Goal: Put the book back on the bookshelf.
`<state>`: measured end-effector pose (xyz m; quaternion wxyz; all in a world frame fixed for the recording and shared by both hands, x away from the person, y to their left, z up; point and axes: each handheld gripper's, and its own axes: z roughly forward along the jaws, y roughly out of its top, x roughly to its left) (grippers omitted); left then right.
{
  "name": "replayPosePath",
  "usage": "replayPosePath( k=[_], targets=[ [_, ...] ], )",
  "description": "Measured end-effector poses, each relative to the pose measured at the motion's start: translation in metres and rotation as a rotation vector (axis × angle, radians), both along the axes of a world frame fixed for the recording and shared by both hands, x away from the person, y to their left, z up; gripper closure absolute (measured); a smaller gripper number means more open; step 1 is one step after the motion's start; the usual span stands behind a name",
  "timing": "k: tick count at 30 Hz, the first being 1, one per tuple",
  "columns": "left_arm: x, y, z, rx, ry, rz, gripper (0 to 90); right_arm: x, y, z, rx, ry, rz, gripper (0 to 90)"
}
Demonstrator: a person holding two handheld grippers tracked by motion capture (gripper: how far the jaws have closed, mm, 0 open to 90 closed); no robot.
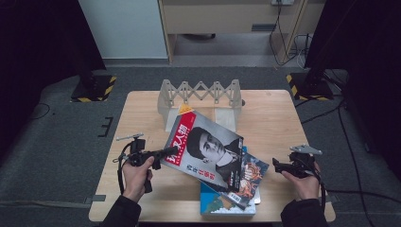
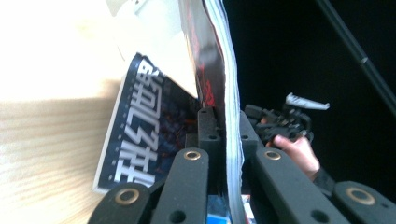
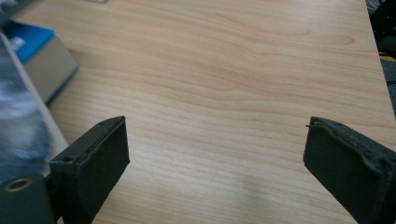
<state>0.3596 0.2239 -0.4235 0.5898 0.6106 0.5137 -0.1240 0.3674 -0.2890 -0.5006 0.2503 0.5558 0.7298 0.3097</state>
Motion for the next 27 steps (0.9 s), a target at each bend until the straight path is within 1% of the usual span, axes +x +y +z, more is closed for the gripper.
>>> replayPosePath(
  k=[2,3,4,5,7,8,10,13,14,15,18,19,20,21,22,24,25,27],
  targets=[
    [0.001,0.003,0.004,-0.021,-0.007,0.006,85.7,0.001,-0.002,-0.003,-0.013,0.013,-0.001,7.1],
    [0.002,0.004,0.006,-0.035,-0.010,0.007,85.8,0.002,-0.004,-0.006,-0.017,0.028,-0.003,6.9],
    [0.003,0.005,0.009,-0.053,-0.010,0.009,85.8,0.002,-0.004,-0.006,-0.017,0.028,-0.003,6.9],
    [0.003,0.006,0.011,-0.057,-0.017,0.010,85.7,0.003,-0.005,-0.007,-0.019,0.036,-0.005,6.7],
    [0.004,0.007,0.016,-0.057,-0.022,0.021,85.6,0.004,-0.009,-0.010,-0.014,0.053,-0.015,6.6],
    [0.005,0.009,0.020,-0.062,-0.031,0.035,85.6,0.005,-0.010,-0.012,-0.019,0.055,-0.016,6.6],
    [0.006,0.011,0.021,-0.070,-0.036,0.041,85.4,0.006,-0.011,-0.013,-0.022,0.061,-0.018,6.6],
    [0.010,0.017,0.031,-0.081,-0.062,0.071,85.3,0.009,-0.014,-0.018,-0.035,0.083,-0.016,6.2],
    [0.010,0.017,0.031,-0.081,-0.062,0.071,85.3,0.009,-0.014,-0.018,-0.035,0.083,-0.016,6.2],
    [0.011,0.021,0.036,-0.094,-0.072,0.091,85.3,0.010,-0.016,-0.021,-0.031,0.093,-0.013,5.9],
    [0.013,0.025,0.039,-0.104,-0.083,0.104,85.4,0.011,-0.016,-0.023,-0.043,0.104,-0.007,5.4],
    [0.014,0.029,0.043,-0.110,-0.090,0.114,85.4,0.012,-0.015,-0.025,-0.050,0.110,0.001,5.1],
    [0.014,0.029,0.043,-0.110,-0.090,0.114,85.4,0.012,-0.014,-0.025,-0.050,0.116,0.006,5.0],
    [0.016,0.032,0.047,-0.110,-0.101,0.126,85.4,0.012,-0.014,-0.026,-0.054,0.122,0.015,4.9],
    [0.017,0.033,0.049,-0.110,-0.106,0.132,85.4,0.013,-0.013,-0.027,-0.060,0.123,0.016,4.6],
    [0.018,0.033,0.051,-0.112,-0.109,0.139,85.4,0.013,-0.012,-0.028,-0.056,0.129,0.020,3.9],
    [0.020,0.035,0.055,-0.112,-0.120,0.146,85.4,0.013,-0.012,-0.029,-0.053,0.123,0.017,3.9],
    [0.021,0.036,0.058,-0.111,-0.132,0.152,85.4,0.013,-0.012,-0.029,-0.052,0.122,0.017,3.9]
  ],
)
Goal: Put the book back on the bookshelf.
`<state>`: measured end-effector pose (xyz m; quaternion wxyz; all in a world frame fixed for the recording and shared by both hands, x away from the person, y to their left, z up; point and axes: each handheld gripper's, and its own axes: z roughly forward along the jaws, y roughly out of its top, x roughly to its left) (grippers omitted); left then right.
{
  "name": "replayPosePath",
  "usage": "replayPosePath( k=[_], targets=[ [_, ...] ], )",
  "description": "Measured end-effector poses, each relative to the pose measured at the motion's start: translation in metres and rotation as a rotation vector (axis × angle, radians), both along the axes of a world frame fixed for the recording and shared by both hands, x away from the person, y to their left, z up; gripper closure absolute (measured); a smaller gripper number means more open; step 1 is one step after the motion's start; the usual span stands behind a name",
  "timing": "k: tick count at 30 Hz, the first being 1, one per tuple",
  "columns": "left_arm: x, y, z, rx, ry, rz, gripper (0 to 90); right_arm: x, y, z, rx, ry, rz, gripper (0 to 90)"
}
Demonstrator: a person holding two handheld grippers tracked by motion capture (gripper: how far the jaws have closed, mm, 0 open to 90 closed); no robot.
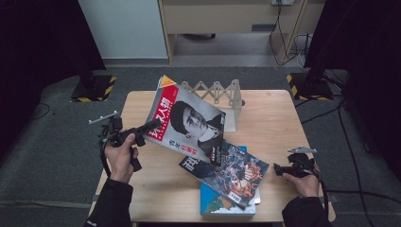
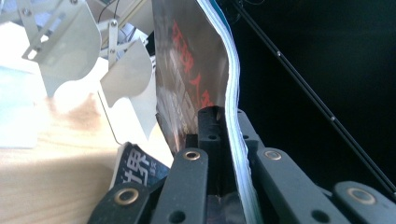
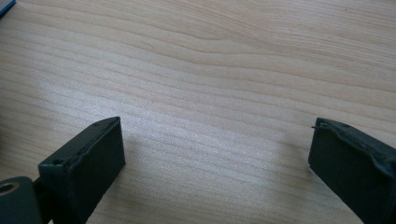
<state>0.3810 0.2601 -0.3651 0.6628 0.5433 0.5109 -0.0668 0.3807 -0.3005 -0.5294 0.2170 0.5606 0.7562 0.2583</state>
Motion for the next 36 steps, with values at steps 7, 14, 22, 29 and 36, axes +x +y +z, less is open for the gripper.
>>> replayPosePath(
  k=[7,14,22,29,36],
  targets=[
    [0.005,0.008,0.011,0.015,-0.027,0.032,85.4,0.000,0.001,-0.001,0.032,0.013,0.003,3.6],
    [0.009,0.023,0.020,0.008,-0.041,0.068,85.5,0.000,0.001,-0.004,0.049,-0.002,0.002,1.6],
    [0.000,0.043,0.030,-0.001,-0.066,0.092,85.6,-0.002,0.000,-0.007,0.057,-0.035,0.000,0.7],
    [-0.005,0.057,0.033,0.027,-0.071,0.119,85.5,-0.002,0.001,-0.008,0.059,-0.048,-0.004,0.3],
    [-0.005,0.070,0.042,0.069,-0.083,0.165,85.6,-0.003,0.000,-0.009,0.058,-0.058,0.000,0.2]
  ],
)
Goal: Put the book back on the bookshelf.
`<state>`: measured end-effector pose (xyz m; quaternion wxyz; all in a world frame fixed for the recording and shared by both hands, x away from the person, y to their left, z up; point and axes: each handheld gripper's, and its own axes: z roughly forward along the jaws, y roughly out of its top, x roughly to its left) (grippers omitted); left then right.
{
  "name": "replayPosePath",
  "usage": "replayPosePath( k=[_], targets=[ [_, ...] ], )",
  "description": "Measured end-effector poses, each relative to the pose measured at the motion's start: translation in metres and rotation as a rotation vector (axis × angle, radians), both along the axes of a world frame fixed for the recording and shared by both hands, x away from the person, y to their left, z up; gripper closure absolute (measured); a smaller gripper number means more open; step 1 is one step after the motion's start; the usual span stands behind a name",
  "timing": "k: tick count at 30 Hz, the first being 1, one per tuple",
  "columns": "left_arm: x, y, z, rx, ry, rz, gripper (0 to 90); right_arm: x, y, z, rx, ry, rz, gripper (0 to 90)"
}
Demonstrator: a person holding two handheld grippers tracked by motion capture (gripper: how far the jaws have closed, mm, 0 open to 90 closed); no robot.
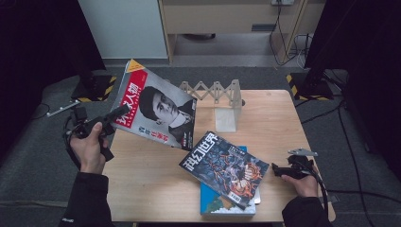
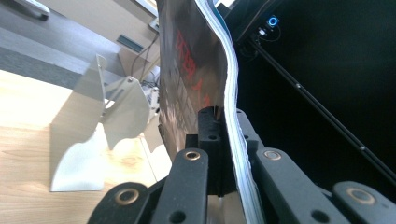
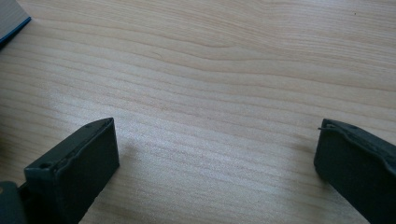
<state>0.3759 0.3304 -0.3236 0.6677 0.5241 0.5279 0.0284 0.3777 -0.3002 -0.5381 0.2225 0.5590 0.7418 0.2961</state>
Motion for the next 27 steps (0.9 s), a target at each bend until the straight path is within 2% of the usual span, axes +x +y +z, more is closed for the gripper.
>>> replayPosePath(
  k=[3,12,18,23,27],
  targets=[
    [0.001,0.004,0.003,0.022,-0.001,0.020,85.6,0.000,0.000,0.000,0.002,-0.002,-0.001,0.2],
    [0.007,0.015,0.004,0.033,0.014,0.064,85.6,-0.001,0.000,-0.001,0.005,-0.009,-0.001,0.2],
    [0.010,0.019,0.008,0.061,0.020,0.088,85.6,-0.001,0.000,-0.001,0.006,-0.011,0.001,0.2],
    [0.016,0.017,0.011,0.097,0.020,0.111,85.7,-0.001,0.000,-0.001,0.008,-0.012,-0.004,0.2],
    [0.027,0.009,0.012,0.129,0.024,0.127,85.7,-0.001,0.000,-0.001,0.010,-0.013,-0.004,0.2]
  ],
)
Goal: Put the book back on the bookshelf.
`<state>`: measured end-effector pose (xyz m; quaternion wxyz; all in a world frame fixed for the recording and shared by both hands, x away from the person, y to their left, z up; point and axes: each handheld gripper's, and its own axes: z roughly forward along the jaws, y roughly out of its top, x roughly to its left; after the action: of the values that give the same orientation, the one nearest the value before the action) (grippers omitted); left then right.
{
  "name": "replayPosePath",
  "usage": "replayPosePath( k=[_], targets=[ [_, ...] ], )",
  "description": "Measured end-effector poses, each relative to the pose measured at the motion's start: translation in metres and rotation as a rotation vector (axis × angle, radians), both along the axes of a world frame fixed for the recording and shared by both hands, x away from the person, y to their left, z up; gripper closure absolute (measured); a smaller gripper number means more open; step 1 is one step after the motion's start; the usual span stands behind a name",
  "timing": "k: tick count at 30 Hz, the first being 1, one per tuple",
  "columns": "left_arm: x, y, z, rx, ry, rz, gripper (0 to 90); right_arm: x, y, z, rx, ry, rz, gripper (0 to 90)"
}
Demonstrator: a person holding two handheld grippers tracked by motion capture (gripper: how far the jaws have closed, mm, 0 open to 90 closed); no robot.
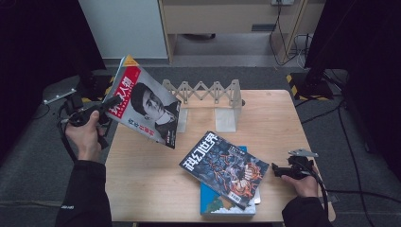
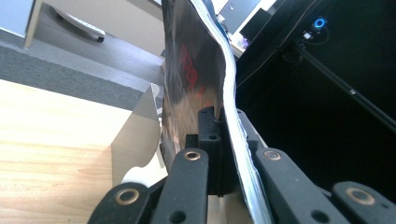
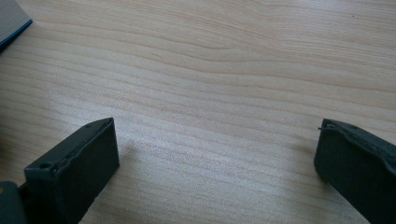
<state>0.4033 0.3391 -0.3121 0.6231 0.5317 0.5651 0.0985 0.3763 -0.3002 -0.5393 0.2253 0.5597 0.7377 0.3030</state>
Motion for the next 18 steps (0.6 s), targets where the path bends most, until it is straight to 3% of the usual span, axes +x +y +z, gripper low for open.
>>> replayPosePath(
  k=[12,18],
  targets=[
    [0.034,-0.024,-0.010,0.083,0.023,0.031,85.8,0.000,0.000,0.000,0.002,-0.003,-0.001,0.2],
    [0.045,-0.031,-0.012,0.119,0.016,0.050,85.8,0.000,0.000,0.000,0.001,-0.002,0.000,0.2]
  ],
)
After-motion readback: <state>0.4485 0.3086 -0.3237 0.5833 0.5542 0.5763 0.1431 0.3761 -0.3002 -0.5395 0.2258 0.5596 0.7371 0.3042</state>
